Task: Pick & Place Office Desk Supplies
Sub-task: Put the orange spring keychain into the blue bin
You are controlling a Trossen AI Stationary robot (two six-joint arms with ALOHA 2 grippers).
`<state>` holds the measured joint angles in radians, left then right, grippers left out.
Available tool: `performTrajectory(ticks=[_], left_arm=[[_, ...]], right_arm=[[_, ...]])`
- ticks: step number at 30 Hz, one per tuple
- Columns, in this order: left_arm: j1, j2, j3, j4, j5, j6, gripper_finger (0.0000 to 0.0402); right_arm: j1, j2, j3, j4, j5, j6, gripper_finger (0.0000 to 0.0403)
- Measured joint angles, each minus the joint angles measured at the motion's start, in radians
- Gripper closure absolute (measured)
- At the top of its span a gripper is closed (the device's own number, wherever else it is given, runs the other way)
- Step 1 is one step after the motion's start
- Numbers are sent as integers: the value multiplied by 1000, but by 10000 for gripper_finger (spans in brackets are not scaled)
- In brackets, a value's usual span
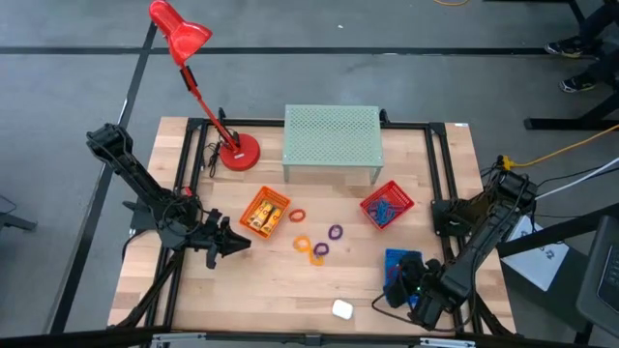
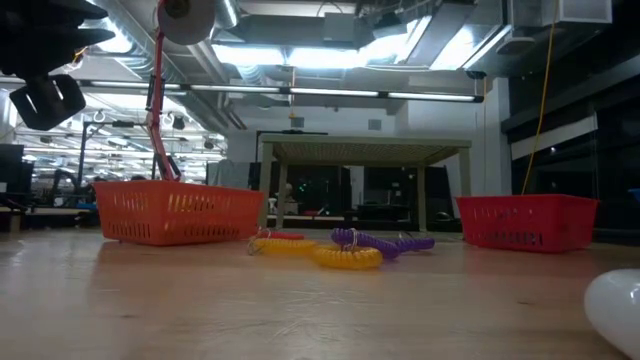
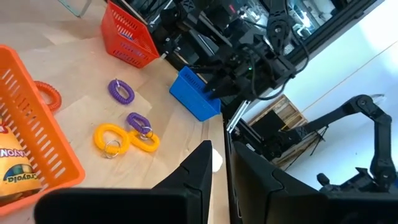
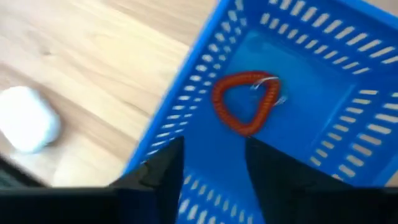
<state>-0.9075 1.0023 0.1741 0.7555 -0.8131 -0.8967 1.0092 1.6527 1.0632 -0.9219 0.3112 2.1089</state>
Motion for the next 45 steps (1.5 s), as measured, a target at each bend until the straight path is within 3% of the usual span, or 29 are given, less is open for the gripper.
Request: performTrajectory(ticks=[4,7,12,16,19,22,25,27,33,38,40,45], left_arm=[[0,0,0,1,0,8,345],[0,0,0,12,0,9,345],[0,0,0,64,9,62,345],[32,0,0,111,43,97,345],[98,0,26,69,153,97,345],[193,3,130,-161,325,97,345],[298,30,278,-488,495,129,345],[367,65,362,-620,587,173,345],[550,181,517,-654,769,315,345],[656,291,623,-702,896,390,345],[685,343,669,-787,931,419,345],[748,486,767,-1060,931,511,345]], right_arm=[[0,0,76,-68,14,-19,191],[0,0,191,-161,106,-30,179],[-20,-3,490,-389,476,-91,184],[-52,-3,710,-461,802,-272,190],[-55,-3,862,-405,1025,-502,191],[-52,-3,978,-321,1110,-777,191],[-46,-3,1077,-287,1100,-961,191],[-47,-4,1121,-252,1058,-1064,191],[-89,-3,1144,33,865,-1476,191],[-147,-2,1145,410,511,-1883,191],[-170,-2,1146,484,398,-1973,191],[-192,-14,1146,464,410,-2020,191]])
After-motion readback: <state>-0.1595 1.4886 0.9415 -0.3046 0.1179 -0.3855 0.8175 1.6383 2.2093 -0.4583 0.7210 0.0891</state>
